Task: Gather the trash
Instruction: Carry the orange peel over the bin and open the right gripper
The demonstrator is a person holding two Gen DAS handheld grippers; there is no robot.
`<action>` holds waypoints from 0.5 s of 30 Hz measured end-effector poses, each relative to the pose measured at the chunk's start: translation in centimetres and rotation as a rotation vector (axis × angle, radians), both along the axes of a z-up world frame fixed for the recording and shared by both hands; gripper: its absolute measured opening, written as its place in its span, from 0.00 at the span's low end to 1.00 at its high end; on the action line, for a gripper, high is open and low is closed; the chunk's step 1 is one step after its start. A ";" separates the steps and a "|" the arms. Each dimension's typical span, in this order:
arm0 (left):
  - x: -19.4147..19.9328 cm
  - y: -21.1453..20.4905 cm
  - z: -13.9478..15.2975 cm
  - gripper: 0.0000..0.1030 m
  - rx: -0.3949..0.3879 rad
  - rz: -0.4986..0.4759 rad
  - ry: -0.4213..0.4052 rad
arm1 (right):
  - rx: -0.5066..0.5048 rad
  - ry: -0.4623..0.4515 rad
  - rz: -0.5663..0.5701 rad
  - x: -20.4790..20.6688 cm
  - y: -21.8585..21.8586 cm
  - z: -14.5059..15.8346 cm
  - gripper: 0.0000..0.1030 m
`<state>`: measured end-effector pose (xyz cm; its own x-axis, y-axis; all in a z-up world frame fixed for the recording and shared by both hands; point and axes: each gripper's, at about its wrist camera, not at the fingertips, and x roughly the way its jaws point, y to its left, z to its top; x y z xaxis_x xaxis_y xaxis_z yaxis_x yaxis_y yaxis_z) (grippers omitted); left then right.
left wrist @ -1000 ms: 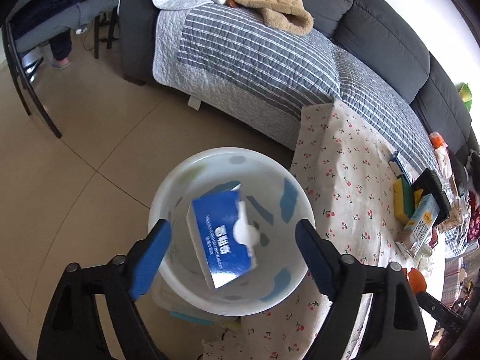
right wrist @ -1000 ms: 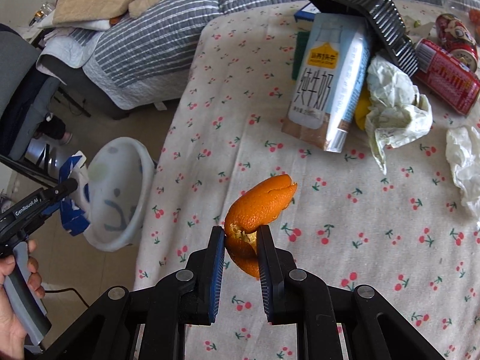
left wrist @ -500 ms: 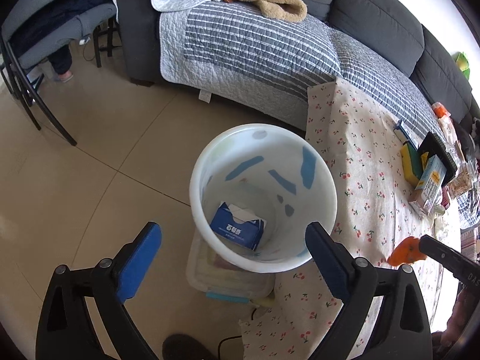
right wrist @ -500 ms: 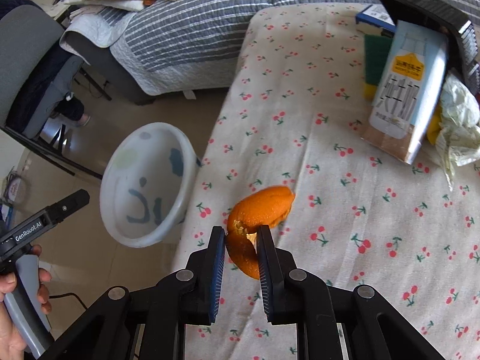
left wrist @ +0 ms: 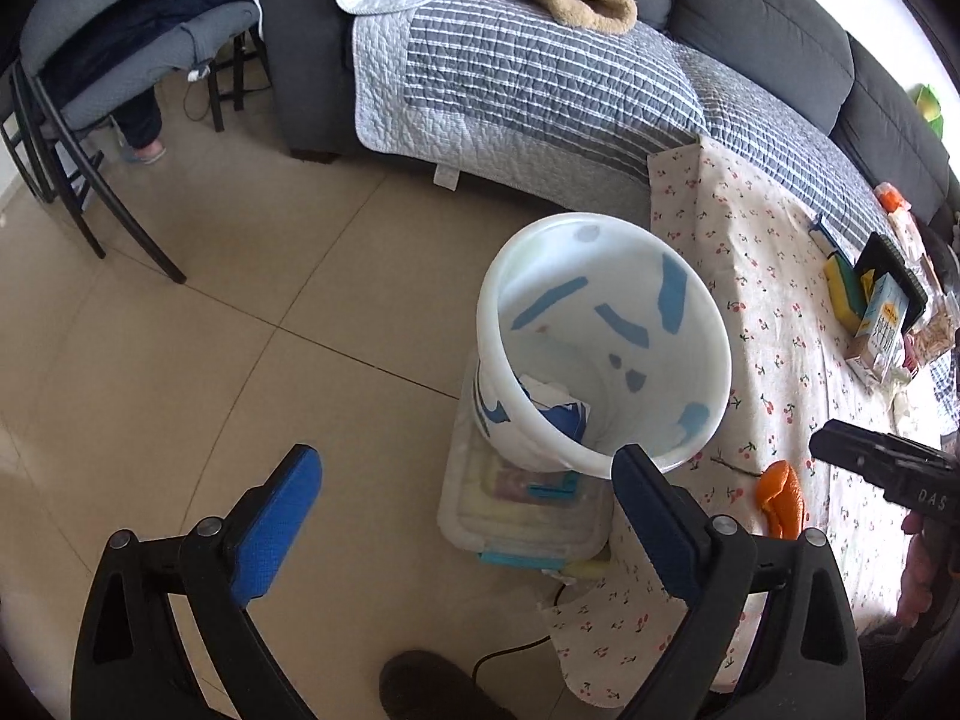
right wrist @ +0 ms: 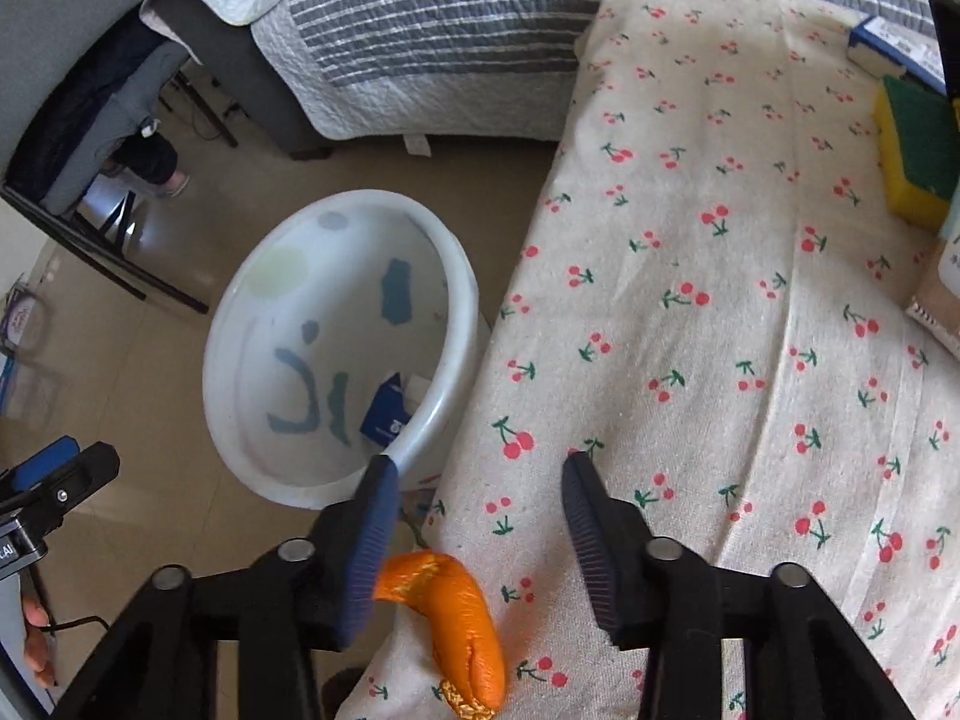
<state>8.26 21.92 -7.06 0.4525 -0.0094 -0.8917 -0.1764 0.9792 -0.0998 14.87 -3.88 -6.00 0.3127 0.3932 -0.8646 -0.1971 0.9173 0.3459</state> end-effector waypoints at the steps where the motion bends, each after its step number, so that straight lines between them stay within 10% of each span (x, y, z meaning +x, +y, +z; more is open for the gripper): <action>1: 0.0 0.1 0.0 0.96 -0.003 -0.002 0.001 | -0.001 0.013 0.018 -0.2 0.0 -0.1 0.52; 7: 0.0 -0.3 -0.1 0.96 -0.016 -0.012 0.004 | -0.140 0.037 0.207 -2.5 3.0 -1.6 0.50; 11: 0.0 -0.5 0.1 0.96 -0.024 -0.017 0.002 | -0.225 0.035 0.255 -2.8 4.1 -3.0 0.21; 15: 0.0 -0.6 0.4 0.96 -0.043 -0.014 -0.004 | -0.196 0.008 0.239 -2.2 4.3 -2.3 0.15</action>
<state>8.27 21.34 -6.62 0.4557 -0.0546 -0.8885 -0.1619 0.9764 -0.1430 12.64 0.47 -8.26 0.2240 0.2800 -0.9335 -0.4131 0.8948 0.1693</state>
